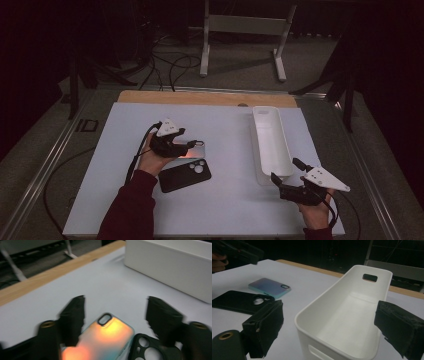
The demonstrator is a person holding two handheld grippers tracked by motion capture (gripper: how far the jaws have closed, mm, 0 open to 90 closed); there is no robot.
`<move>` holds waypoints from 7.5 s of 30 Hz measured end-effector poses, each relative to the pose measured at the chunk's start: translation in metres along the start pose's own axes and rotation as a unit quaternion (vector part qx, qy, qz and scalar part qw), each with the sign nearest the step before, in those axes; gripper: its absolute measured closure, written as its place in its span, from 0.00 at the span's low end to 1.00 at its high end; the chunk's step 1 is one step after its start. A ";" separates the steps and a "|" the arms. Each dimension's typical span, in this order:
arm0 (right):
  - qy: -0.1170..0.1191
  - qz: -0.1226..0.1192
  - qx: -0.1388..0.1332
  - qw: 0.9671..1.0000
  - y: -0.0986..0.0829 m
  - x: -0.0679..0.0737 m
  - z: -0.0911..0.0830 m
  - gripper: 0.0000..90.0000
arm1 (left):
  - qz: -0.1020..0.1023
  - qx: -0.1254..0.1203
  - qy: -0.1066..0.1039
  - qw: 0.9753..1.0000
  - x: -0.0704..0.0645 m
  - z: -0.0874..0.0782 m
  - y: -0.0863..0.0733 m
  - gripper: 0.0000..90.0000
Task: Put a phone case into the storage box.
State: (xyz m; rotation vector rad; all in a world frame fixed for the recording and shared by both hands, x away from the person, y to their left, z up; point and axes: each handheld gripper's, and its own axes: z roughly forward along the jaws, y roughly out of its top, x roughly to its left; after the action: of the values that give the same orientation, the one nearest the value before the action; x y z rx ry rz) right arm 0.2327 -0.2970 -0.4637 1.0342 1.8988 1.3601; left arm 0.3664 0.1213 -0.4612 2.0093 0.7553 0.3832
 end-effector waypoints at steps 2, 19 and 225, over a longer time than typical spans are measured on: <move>-0.002 0.001 0.000 1.000 0.000 -0.001 0.000 0.09 | 0.007 0.009 -0.014 1.000 -0.001 0.006 0.000 0.57; -0.002 -0.001 0.002 1.000 -0.001 -0.001 0.000 0.09 | 0.033 0.100 -0.080 0.991 -0.017 0.060 -0.005 1.00; 0.033 0.006 -0.019 0.999 0.004 -0.003 0.019 0.10 | -0.026 0.210 0.039 0.977 0.080 0.036 -0.056 0.07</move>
State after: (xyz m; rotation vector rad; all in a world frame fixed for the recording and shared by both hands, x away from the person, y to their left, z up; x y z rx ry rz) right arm 0.2507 -0.2889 -0.4656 0.9940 1.9084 1.4481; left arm 0.4265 0.1706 -0.5297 2.3718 1.0017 0.2897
